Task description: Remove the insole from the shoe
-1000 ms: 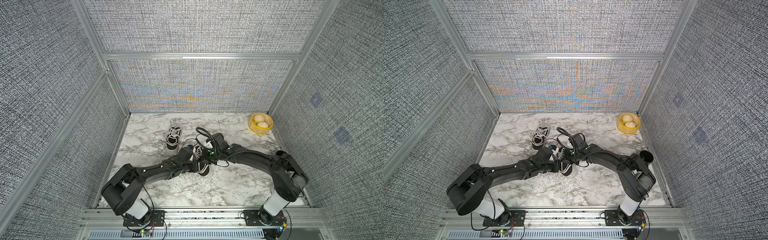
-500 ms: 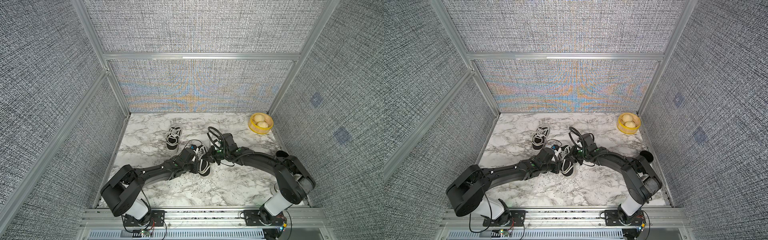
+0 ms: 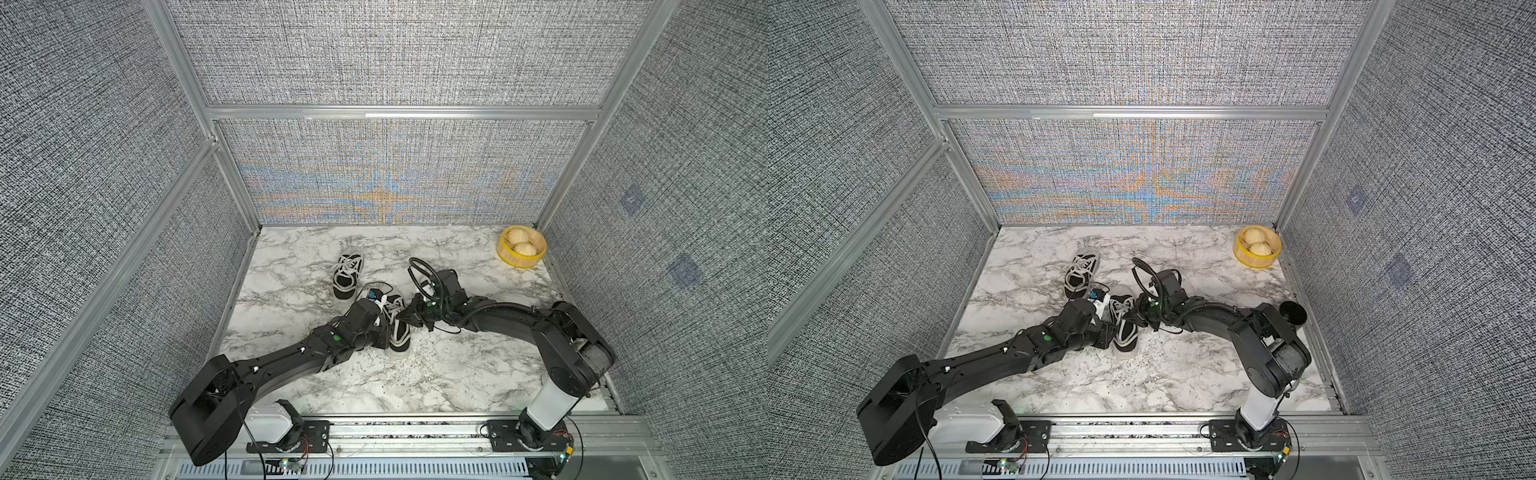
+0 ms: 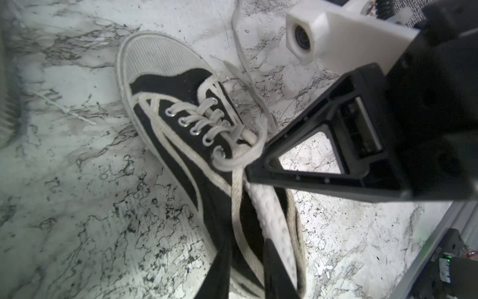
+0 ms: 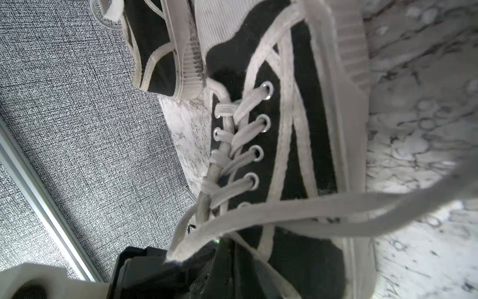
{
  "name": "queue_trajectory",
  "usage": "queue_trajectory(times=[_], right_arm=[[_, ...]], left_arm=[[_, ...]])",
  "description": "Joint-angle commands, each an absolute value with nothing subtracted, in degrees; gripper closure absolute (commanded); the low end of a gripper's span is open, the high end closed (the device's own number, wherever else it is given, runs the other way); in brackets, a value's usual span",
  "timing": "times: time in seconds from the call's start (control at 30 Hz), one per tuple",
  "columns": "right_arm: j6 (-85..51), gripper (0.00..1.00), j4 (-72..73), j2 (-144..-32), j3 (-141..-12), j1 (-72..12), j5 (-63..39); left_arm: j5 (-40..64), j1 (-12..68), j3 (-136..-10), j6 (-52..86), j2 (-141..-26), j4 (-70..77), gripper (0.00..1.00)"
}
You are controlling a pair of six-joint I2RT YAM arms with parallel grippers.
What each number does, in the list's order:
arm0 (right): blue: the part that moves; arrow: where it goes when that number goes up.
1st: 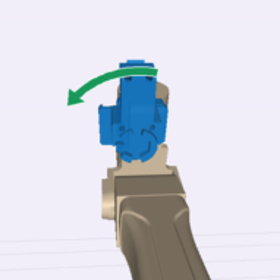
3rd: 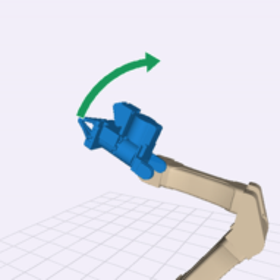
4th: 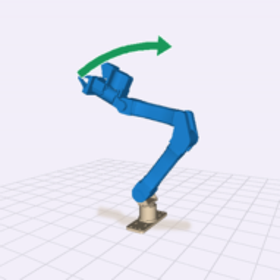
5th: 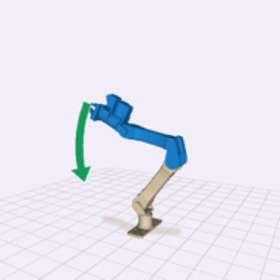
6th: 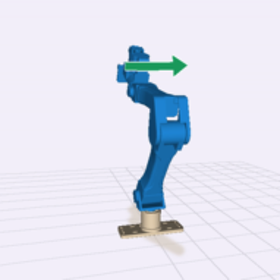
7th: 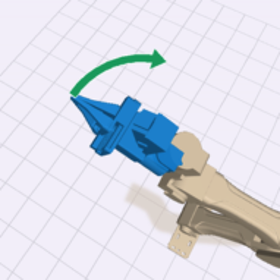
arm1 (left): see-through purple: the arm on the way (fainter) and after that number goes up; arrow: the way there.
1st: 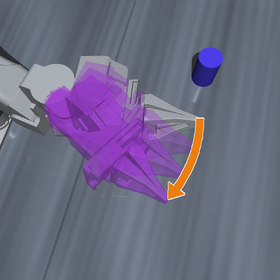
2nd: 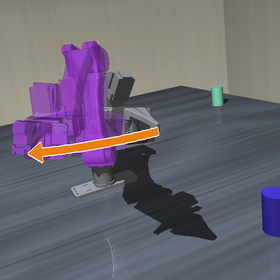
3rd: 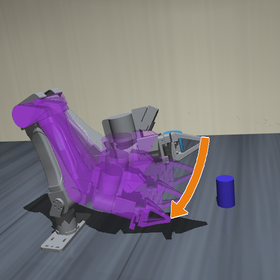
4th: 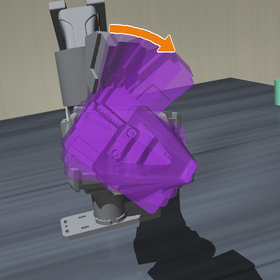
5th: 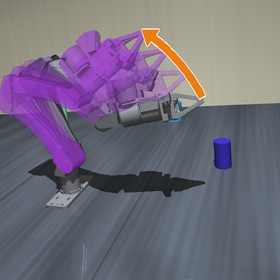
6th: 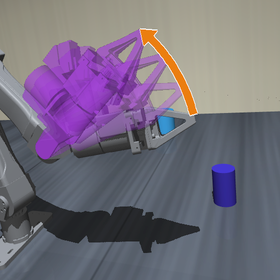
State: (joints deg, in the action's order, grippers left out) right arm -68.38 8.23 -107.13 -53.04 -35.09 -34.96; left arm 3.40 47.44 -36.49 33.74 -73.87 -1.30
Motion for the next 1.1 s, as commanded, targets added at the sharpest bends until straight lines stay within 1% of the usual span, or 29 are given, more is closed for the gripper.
queue_trajectory(times=[0.0,0.13,0.3,0.5,0.67,0.7,0.83,0.9,0.97,1.03,1.07], right_arm=[[-69.05,1.0,11.69,-107.39,-53.73,-35.49,-33.98],[-69.36,1.0,12.0,-107.37,-53.6,-35.68,-33.83],[-69.29,1.0,12.04,-107.66,-53.66,-35.86,-33.82],[-69.87,1.0,12.76,-107.65,-53.5,-36.38,-33.68],[-70.34,1.0,12.93,-107.76,-53.97,-36.62,-33.56],[-70.39,1.0,13.01,-107.76,-54.05,-36.58,-33.51],[-70.06,1.0,12.6,-108.1,-54.61,-36.73,-33.15],[-68.84,1.0,11.74,-107.88,-55.08,-36.78,-32.49],[-66.21,0.88,9.6,-107.09,-55.92,-36.87,-30.91],[-62.97,0.73,7.87,-104.88,-55.91,-36.93,-28.83],[-61.88,0.68,7.81,-103.53,-55.38,-36.83,-28.04]], left_arm=[[4.53,47.3,-35.38,37.61,-72.28,0.77,0.76],[6.48,47.29,-34.62,40.3,-71.26,1.97,0.75],[8.0,46.65,-34.67,42.37,-72.75,4.93,0.72],[8.29,46.49,-37.26,41.93,-77.81,3.42,0.65],[9.23,46.49,-38.92,41.93,-81.35,1.65,0.65],[9.1,46.49,-39.14,41.84,-81.52,1.14,0.66],[9.14,46.5,-39.2,41.9,-80.46,0.53,0.85],[9.14,46.48,-39.56,42.35,-79.62,0.4,0.92],[9.23,46.41,-40.07,43.62,-79.26,0.63,0.96],[9.46,46.19,-40.07,46.14,-79.31,2.2,0.98],[9.71,45.99,-39.98,47.35,-79.47,2.92,0.99]])
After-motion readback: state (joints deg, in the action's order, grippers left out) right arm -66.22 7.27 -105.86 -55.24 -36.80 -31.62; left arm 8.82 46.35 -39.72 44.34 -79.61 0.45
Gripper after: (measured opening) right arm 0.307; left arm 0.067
